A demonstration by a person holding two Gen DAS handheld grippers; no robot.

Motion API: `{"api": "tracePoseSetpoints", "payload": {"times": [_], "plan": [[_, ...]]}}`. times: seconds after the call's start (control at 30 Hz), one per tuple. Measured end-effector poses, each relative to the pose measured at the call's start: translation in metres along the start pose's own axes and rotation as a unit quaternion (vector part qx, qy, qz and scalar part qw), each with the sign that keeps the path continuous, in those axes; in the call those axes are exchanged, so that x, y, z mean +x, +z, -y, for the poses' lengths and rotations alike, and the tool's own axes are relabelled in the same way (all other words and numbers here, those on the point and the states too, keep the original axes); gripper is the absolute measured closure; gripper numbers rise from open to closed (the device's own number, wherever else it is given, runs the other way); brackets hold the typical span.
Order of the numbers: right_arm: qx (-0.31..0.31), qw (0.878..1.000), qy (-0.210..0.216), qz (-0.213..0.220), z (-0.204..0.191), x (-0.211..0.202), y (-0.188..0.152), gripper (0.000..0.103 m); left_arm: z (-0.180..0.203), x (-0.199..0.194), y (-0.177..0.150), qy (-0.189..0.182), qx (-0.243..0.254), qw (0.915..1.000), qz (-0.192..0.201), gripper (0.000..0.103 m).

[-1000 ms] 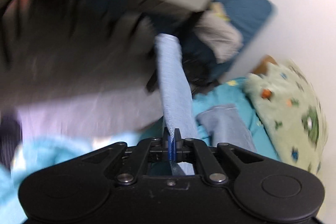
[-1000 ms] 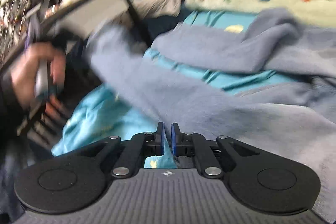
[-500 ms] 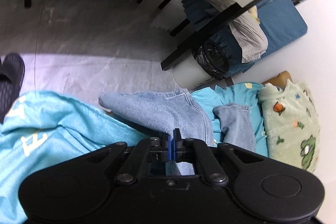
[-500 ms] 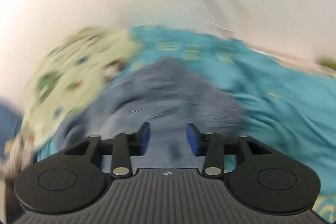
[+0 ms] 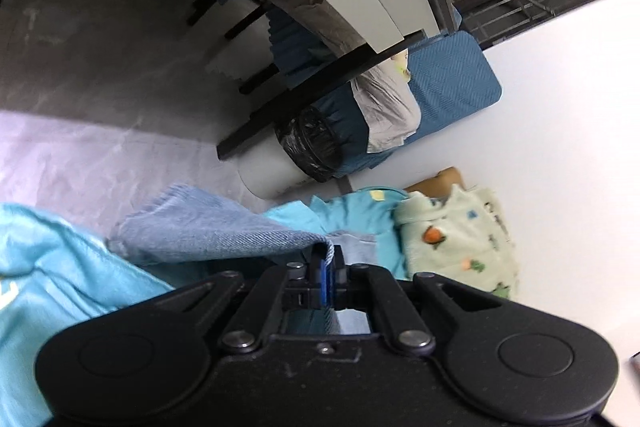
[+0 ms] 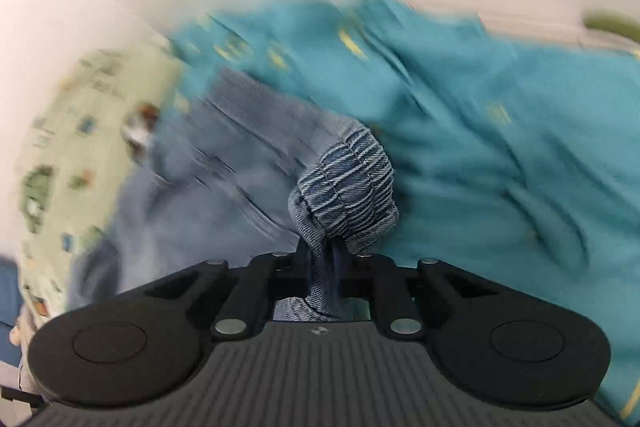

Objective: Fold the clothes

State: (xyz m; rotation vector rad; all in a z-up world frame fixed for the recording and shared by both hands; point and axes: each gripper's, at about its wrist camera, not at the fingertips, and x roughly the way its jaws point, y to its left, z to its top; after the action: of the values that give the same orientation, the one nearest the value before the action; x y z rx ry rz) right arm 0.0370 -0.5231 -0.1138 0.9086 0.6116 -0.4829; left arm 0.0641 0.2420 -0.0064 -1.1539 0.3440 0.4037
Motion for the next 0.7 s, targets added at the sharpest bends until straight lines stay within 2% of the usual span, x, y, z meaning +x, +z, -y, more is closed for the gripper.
{"api": "tracePoseSetpoints", "payload": {"times": [0.1, 0.17, 0.2, 0.23, 0.3, 0.4, 0.47, 0.5, 0.6, 0.63, 0.67, 0.7], "plan": [[-0.045, 0.991, 0.064, 0.111, -0.023, -0.033, 0.002, 0.097, -0.002, -0.005, 0.001, 0.023, 0.009, 0.9997, 0.0, 0.102], [-0.078, 0.981, 0.066, 0.165, -0.033, -0.047, -0.001, 0.098, -0.002, -0.006, -0.003, 0.058, 0.022, 0.9981, -0.001, 0.102], [-0.079, 0.979, 0.058, 0.178, -0.033, -0.051, -0.002, 0.098, -0.002, -0.007, -0.005, 0.077, 0.027, 0.9966, -0.005, 0.102], [-0.069, 0.98, 0.044, 0.181, -0.03, -0.052, -0.002, 0.099, -0.003, -0.007, -0.008, 0.1, 0.034, 0.9944, -0.013, 0.102], [-0.039, 0.987, -0.008, 0.155, -0.019, -0.047, -0.001, 0.099, -0.007, -0.005, -0.014, 0.148, 0.041, 0.9875, -0.036, 0.102], [0.002, 0.994, -0.093, 0.059, 0.006, -0.02, -0.004, 0.099, -0.019, 0.003, -0.019, 0.213, 0.028, 0.9735, -0.077, 0.102], [0.046, 0.992, -0.117, -0.004, 0.027, 0.001, -0.005, 0.098, -0.029, 0.005, -0.016, 0.232, 0.004, 0.9687, -0.089, 0.1], [0.055, 0.991, -0.119, -0.014, 0.033, 0.005, -0.004, 0.097, -0.031, 0.004, -0.014, 0.235, -0.003, 0.9677, -0.09, 0.1], [0.007, 0.991, -0.132, 0.007, 0.021, -0.004, -0.004, 0.09, -0.026, -0.008, -0.012, 0.217, 0.004, 0.9727, -0.083, 0.093], [-0.013, 0.99, -0.136, 0.025, 0.014, -0.011, -0.006, 0.083, -0.02, -0.014, -0.013, 0.204, 0.015, 0.9755, -0.081, 0.091], [-0.033, 0.989, -0.138, 0.046, 0.007, -0.017, -0.009, 0.068, -0.015, -0.02, -0.013, 0.192, 0.027, 0.9779, -0.078, 0.085], [-0.052, 0.987, -0.141, 0.066, -0.001, -0.024, -0.012, 0.061, -0.009, -0.027, -0.014, 0.178, 0.038, 0.9803, -0.076, 0.077]]}}
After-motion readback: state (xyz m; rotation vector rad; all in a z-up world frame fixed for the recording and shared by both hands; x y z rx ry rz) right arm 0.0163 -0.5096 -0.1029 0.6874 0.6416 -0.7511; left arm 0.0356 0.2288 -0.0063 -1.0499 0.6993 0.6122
